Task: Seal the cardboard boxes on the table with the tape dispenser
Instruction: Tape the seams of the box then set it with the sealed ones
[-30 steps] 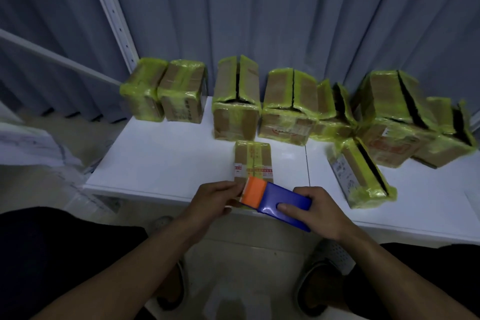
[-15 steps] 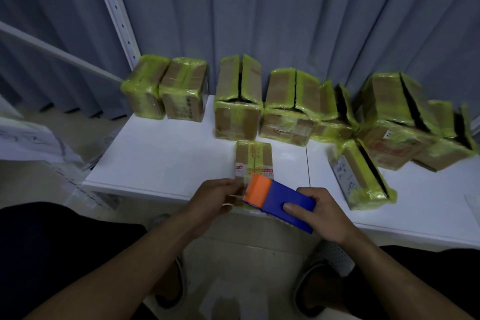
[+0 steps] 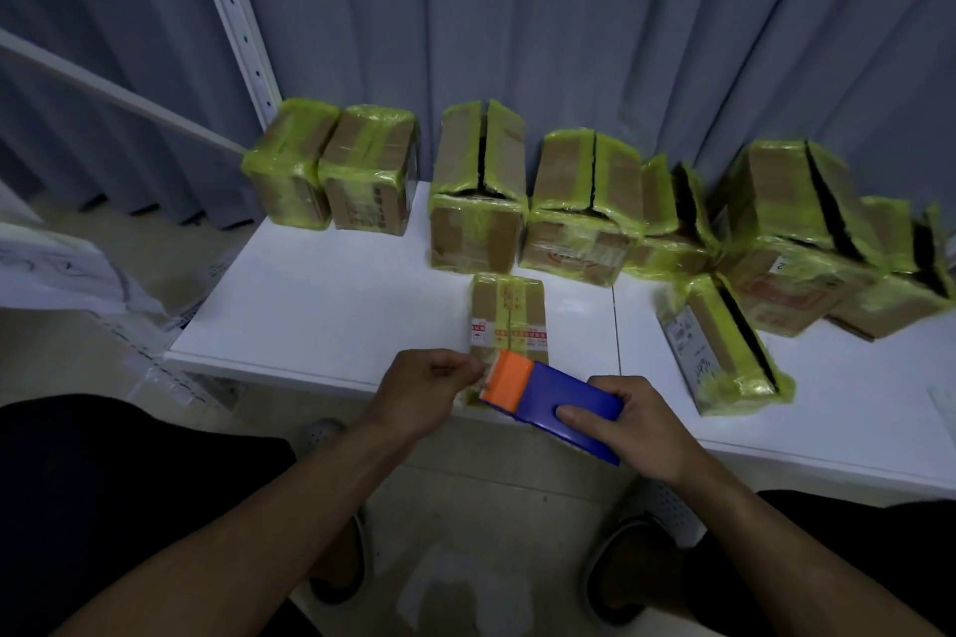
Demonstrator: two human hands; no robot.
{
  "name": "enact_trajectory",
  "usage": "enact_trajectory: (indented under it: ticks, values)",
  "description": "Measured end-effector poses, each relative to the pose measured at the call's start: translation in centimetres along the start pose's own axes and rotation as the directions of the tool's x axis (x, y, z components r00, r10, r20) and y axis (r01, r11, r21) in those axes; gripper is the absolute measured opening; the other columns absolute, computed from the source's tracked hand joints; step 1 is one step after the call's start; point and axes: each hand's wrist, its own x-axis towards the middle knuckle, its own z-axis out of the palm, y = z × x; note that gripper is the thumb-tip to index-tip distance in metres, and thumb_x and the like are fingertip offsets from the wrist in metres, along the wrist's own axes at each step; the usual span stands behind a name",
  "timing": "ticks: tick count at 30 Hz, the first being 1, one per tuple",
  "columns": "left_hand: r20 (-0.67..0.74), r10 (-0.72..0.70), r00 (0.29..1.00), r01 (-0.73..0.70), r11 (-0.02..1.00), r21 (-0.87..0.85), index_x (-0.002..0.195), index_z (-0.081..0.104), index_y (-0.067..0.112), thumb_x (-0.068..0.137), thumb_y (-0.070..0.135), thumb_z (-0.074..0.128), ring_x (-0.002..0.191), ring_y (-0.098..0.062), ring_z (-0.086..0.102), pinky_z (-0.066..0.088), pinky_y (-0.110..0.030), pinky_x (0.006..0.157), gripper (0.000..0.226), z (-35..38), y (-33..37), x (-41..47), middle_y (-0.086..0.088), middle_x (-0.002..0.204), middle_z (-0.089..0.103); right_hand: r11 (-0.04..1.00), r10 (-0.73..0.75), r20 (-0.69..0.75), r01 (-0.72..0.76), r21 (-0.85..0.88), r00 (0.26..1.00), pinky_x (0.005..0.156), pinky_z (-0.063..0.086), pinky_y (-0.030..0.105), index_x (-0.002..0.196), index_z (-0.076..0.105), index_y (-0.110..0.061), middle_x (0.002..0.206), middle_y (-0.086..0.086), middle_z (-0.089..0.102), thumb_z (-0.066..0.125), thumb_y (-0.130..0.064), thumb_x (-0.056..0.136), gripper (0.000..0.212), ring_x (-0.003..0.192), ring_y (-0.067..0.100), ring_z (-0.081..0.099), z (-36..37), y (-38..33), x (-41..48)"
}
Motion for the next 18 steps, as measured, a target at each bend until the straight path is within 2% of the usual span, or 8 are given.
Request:
enact_trajectory:
  ticks: [4,8,13,16,18]
  values:
    - [-0.043,0.012,0.999,-0.012,1.000,-0.005,0.093,0.078,0.023,0.091,0.023,0.070,0.087,0.004,0.067,0.047,-0.012,0.074,0.008,-0.7,-0.2,0.9,0.013,0.089,0.075,0.999,0.003,-0.016,-0.004,-0.038,1.000,0.060,0.050,0.020,0.080,0.074,-0.018,0.072,-0.002,0.073,0.076,-0.049,0.079,0.031,0.064,0.013,0.069,-0.1,-0.2,0.5]
    - [-0.069,0.002,0.998,-0.004,1.000,-0.025,0.094,0.079,0.019,0.092,0.022,0.069,0.081,0.009,0.066,0.045,-0.007,0.061,0.010,-1.5,-0.8,1.5,0.011,0.089,0.076,0.996,0.001,-0.016,-0.002,-0.094,1.000,0.059,0.047,0.017,0.076,0.072,-0.021,0.067,-0.008,0.071,0.078,-0.045,0.083,0.026,0.062,0.009,0.068,-0.8,-0.4,0.9]
    - [-0.166,-0.044,0.985,0.037,0.998,-0.045,0.089,0.078,0.022,0.092,0.024,0.069,0.083,0.003,0.067,0.049,-0.023,0.071,0.010,-4.1,-2.2,2.9,0.011,0.087,0.077,0.980,0.019,-0.040,-0.026,-0.200,0.999,0.060,0.048,0.015,0.080,0.072,-0.023,0.069,-0.015,0.071,0.076,-0.054,0.081,0.031,0.066,0.006,0.070,-1.7,-0.2,1.0]
    - [-0.129,-0.086,0.988,0.080,0.996,-0.046,0.090,0.076,0.019,0.093,0.021,0.067,0.076,-0.005,0.065,0.049,-0.021,0.064,0.010,-4.0,-3.8,3.1,0.007,0.088,0.077,0.940,0.008,-0.024,-0.016,-0.340,1.000,0.057,0.044,0.011,0.074,0.066,-0.028,0.066,-0.027,0.066,0.077,-0.057,0.081,0.032,0.064,0.000,0.066,-1.6,-0.2,1.3]
    - [-0.138,-0.105,0.985,0.096,0.993,-0.074,0.093,0.075,0.014,0.094,0.017,0.067,0.073,-0.003,0.067,0.048,-0.018,0.062,0.009,-3.1,-5.1,2.8,0.002,0.088,0.077,0.906,0.011,-0.003,-0.011,-0.423,1.000,0.055,0.042,0.012,0.070,0.064,-0.028,0.064,-0.028,0.064,0.077,-0.060,0.080,0.037,0.061,-0.001,0.064,-1.4,-0.3,1.4]
